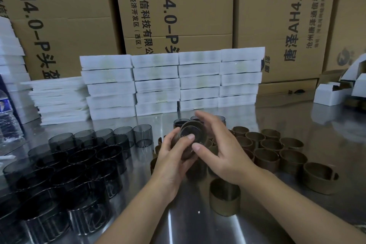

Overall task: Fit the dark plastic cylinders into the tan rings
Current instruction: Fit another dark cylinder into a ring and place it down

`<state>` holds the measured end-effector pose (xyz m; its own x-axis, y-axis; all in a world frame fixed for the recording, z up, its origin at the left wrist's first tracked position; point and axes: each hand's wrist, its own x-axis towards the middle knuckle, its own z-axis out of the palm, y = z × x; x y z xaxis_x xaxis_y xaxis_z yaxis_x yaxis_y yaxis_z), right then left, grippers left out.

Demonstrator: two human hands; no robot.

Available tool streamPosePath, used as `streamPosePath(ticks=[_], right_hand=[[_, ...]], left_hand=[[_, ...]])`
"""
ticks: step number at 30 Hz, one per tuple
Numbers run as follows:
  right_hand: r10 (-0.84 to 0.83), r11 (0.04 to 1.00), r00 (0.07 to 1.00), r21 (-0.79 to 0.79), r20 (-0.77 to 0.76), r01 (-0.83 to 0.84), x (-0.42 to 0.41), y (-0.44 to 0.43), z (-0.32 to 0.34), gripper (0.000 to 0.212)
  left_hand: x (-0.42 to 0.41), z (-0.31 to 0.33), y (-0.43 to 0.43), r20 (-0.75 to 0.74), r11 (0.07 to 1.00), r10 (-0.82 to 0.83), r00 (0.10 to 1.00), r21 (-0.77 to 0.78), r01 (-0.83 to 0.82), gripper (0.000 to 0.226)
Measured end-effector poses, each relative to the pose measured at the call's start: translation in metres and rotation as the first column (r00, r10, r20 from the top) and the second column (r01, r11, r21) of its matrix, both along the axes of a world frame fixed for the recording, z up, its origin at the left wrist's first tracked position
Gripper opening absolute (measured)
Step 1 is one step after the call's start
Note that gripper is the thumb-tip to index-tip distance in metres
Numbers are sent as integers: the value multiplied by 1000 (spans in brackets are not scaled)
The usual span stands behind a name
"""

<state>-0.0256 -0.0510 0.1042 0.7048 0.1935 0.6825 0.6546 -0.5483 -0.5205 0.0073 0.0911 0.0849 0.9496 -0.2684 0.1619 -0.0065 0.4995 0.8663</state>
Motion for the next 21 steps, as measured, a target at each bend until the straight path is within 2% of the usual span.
streamPosePath(ticks=[2,5,8,10,13,21], right_hand=[[10,995,993,104,-114,2,3,1,-1,66],[125,959,962,279,-241,-55,8,2,-4,67],[182,920,943,386,-279,-64,11,2,-5,53],[197,908,933,414,-300,-59,12,0,-4,45],[194,913,926,405,-325,-50,10,-3,-1,45],[221,880,926,473,-305,-54,8,-5,7,36]], left_hand=[[0,0,-1,15,1000,17,1000,-11,-17,78],[1,0,-2,28,998,54,998,-44,-53,74],[0,1,-2,47,994,103,994,-50,-101,69],[0,1,-2,73,990,138,988,-25,-136,64],[-1,2,-2,98,985,170,981,-6,-171,60],[-5,4,-2,131,981,182,975,38,-188,63]])
